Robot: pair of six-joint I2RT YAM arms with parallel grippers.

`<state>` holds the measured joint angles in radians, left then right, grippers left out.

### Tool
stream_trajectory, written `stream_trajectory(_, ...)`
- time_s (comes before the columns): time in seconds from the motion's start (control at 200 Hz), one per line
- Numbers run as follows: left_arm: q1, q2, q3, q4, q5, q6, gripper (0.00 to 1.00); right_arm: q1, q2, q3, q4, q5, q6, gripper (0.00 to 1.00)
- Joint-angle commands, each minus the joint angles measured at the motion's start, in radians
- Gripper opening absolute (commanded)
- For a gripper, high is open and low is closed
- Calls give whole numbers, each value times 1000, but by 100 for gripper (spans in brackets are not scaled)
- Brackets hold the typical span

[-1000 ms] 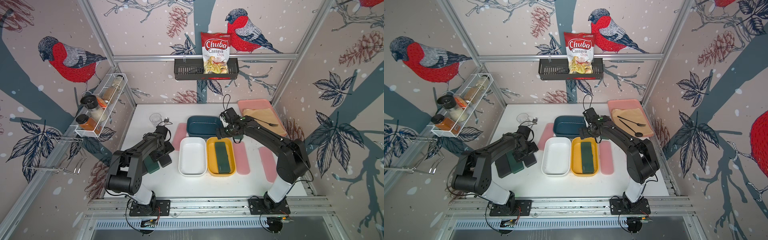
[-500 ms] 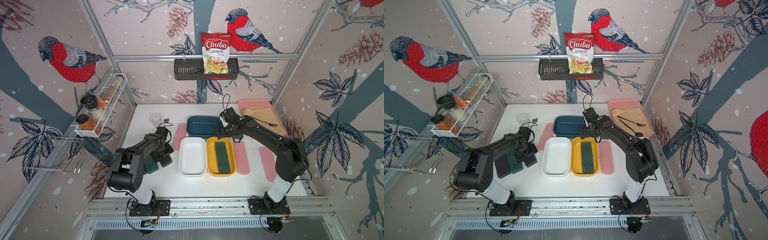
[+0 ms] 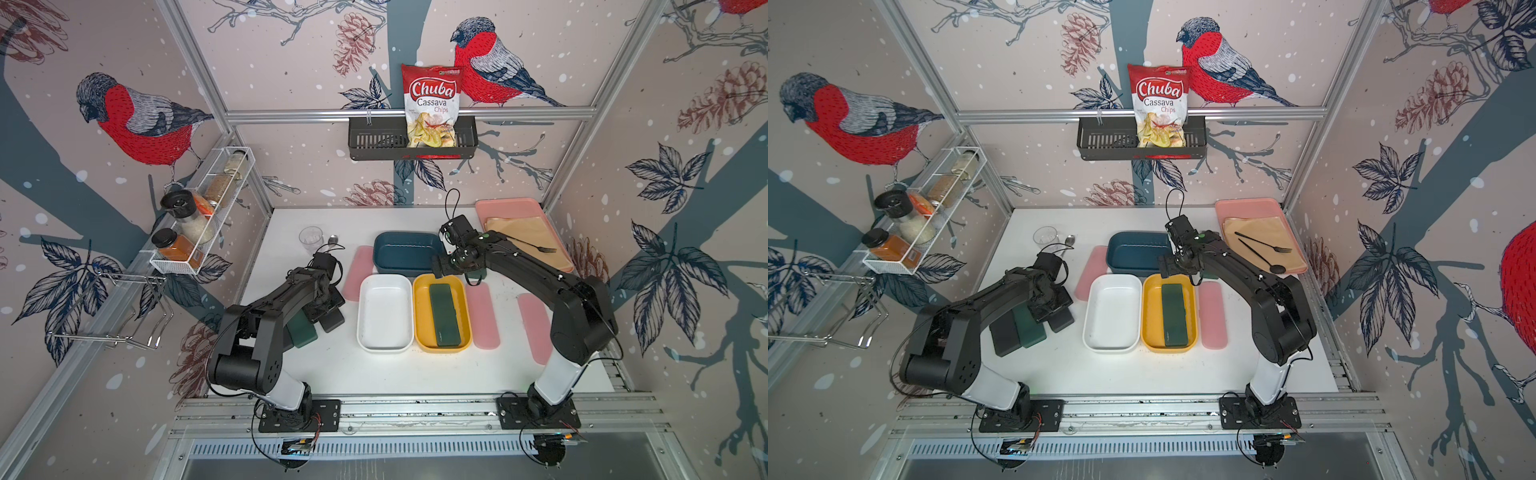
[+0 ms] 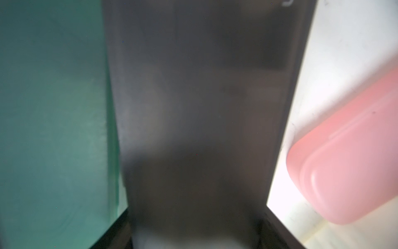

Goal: Place the pencil cases by color into the storage box
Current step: Pick up the pencil case from the center of the board.

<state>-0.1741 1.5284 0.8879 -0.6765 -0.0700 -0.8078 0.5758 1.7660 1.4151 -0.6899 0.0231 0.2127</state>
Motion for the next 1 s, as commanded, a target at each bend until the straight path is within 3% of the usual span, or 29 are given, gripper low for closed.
stream_trajectory(0.0, -6, -29, 17, -48, -25, -7, 57, -1, -7, -1, -3, -2, 8, 95)
stream_trajectory(0.42, -15, -169, 50, -163, -25, 8, 58, 0, -25, -7, -2, -3, 9, 95)
stream_trajectory(0.755, -50, -252, 146, -262, 33, 138, 58, -38, -37, 11, -12, -27, 38, 95)
stream_trajectory(0.996, -123, -257, 187, -271, 103, 205, 58, -72, -43, 25, -29, -19, 37, 95)
